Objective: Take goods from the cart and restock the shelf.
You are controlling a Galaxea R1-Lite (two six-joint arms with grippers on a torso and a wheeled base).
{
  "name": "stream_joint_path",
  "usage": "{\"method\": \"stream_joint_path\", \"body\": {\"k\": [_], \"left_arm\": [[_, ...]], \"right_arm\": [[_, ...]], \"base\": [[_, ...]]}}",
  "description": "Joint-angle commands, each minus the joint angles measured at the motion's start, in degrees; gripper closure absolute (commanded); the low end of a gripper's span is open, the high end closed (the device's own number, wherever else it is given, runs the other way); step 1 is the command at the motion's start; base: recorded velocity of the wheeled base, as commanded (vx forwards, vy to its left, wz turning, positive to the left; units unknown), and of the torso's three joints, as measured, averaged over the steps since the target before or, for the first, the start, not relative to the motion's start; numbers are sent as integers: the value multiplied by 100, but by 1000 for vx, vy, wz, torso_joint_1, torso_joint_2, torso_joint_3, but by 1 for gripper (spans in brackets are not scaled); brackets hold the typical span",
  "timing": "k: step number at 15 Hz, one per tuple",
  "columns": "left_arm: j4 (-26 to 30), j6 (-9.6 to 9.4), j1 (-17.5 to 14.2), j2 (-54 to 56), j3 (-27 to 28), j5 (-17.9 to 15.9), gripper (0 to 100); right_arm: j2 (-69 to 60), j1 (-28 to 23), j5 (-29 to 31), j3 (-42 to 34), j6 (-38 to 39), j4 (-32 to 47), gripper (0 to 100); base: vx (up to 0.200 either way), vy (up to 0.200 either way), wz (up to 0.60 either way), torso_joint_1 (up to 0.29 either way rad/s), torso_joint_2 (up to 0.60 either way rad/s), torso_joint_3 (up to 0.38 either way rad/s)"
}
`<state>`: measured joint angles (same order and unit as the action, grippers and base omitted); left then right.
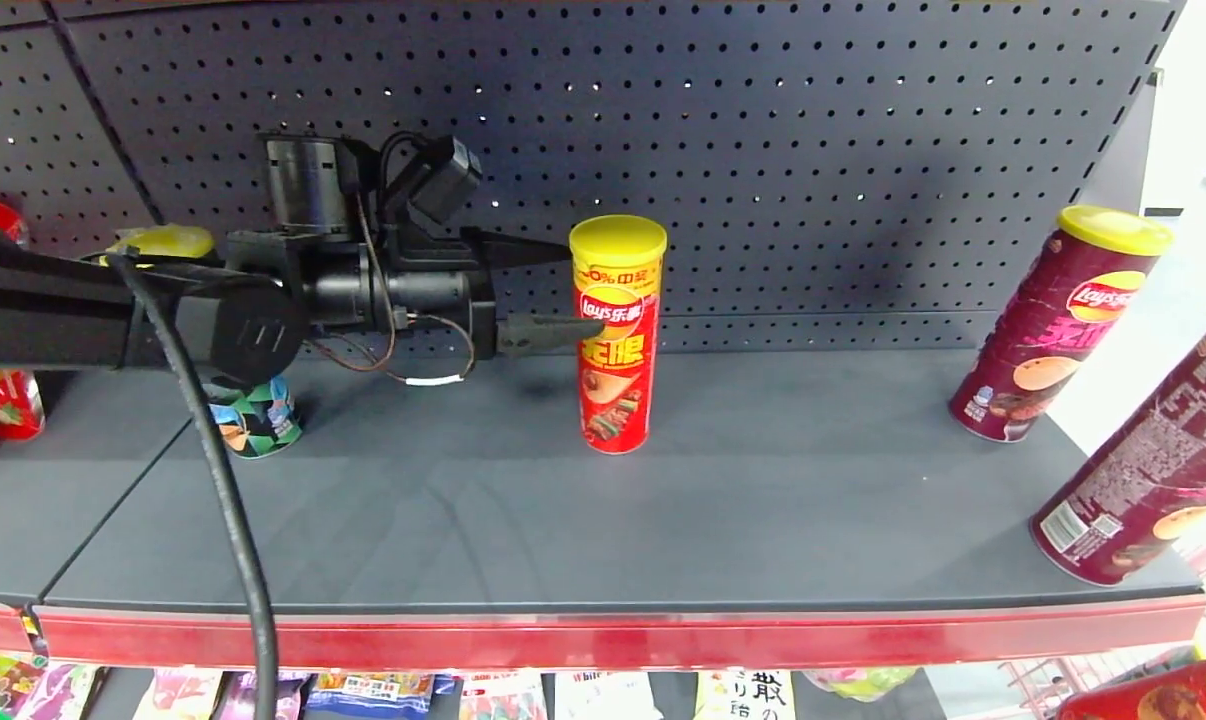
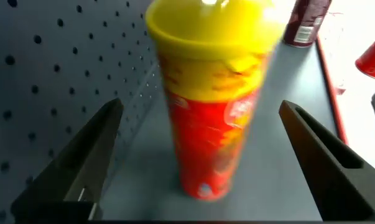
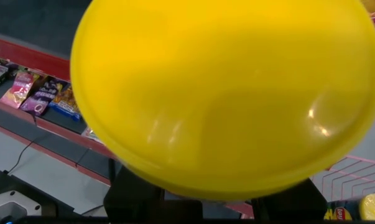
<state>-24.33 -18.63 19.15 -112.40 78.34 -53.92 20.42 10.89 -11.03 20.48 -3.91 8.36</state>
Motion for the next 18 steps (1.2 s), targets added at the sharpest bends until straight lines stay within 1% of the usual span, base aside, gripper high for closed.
{"method": "stream_joint_path", "body": {"k": [1, 3, 5, 7, 9, 12, 14, 15, 16, 17, 18], "left_arm": [[16, 17, 36, -327, 252, -84, 0], [25, 26, 62, -423, 270, -242, 0], [34, 43, 80, -608, 446, -409, 0], [69, 61, 159, -793, 744, -444, 0], [280, 61, 282, -889, 1026, -444, 0], [412, 61, 396, -995, 1228, -453, 0], [421, 70, 396, -1047, 1245, -567, 0], [421, 87, 396, -1047, 1245, -593, 0], [412, 228, 396, -1047, 1245, -620, 0], [403, 272, 396, -1047, 1254, -620, 0], [394, 272, 396, -1047, 1254, -620, 0]], "right_arm": [[15, 1, -4, 0, -4, -1, 100], [41, 1, -4, 0, -4, -1, 100], [50, 1, -4, 0, -13, -1, 100], [50, -8, -4, 0, -13, -1, 100], [59, -8, -4, 9, -13, -1, 100], [59, -25, -4, 9, -4, -1, 100], [59, -25, -4, 9, -13, -1, 100], [59, -25, -4, 9, -13, -1, 100], [59, -25, -4, 0, -4, -1, 100], [59, -16, -4, 0, -13, -1, 100], [59, -25, -4, 0, -4, -1, 100]], "base": [[0, 0, 0, 0, 0, 0], [0, 0, 0, 0, 0, 0], [0, 0, 0, 0, 0, 0], [0, 0, 0, 0, 0, 0], [0, 0, 0, 0, 0, 0], [0, 0, 0, 0, 0, 0], [0, 0, 0, 0, 0, 0], [0, 0, 0, 0, 0, 0], [0, 0, 0, 0, 0, 0], [0, 0, 0, 0, 0, 0], [0, 0, 0, 0, 0, 0]]}}
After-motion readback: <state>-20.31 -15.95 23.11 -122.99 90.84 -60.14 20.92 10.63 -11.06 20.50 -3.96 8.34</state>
